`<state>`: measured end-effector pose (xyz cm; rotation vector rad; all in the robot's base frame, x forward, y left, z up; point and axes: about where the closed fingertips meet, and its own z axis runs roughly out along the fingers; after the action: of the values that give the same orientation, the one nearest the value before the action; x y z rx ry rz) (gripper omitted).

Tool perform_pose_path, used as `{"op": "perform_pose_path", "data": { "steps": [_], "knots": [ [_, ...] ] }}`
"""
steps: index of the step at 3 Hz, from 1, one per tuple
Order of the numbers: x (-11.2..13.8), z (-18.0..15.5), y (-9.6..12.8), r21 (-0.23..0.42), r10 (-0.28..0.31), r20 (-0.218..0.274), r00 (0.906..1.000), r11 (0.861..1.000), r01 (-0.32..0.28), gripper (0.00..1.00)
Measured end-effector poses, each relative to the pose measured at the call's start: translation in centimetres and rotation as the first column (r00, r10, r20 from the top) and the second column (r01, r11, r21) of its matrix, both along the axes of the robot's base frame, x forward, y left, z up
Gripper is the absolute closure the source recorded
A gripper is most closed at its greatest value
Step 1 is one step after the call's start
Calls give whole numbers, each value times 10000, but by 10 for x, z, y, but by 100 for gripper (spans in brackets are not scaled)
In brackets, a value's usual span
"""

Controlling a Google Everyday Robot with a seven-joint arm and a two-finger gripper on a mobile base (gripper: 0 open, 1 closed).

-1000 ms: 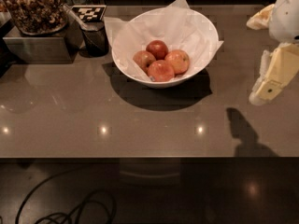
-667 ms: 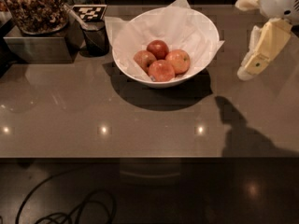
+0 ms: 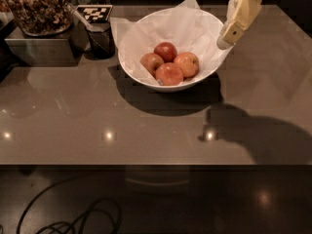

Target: Pick apple from white bowl

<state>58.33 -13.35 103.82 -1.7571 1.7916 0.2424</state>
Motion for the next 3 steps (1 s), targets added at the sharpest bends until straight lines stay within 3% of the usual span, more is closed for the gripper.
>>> {"op": "perform_pose_path", "data": {
  "steps": [1, 2, 3],
  "knots": [
    [8, 11, 3, 150, -39, 343, 9994, 9999, 34, 19],
    [8, 10, 2, 146, -64, 334, 9994, 9999, 59, 29],
    [25, 5, 11, 360, -32, 593, 9982, 9994, 10, 24]
  ]
}}
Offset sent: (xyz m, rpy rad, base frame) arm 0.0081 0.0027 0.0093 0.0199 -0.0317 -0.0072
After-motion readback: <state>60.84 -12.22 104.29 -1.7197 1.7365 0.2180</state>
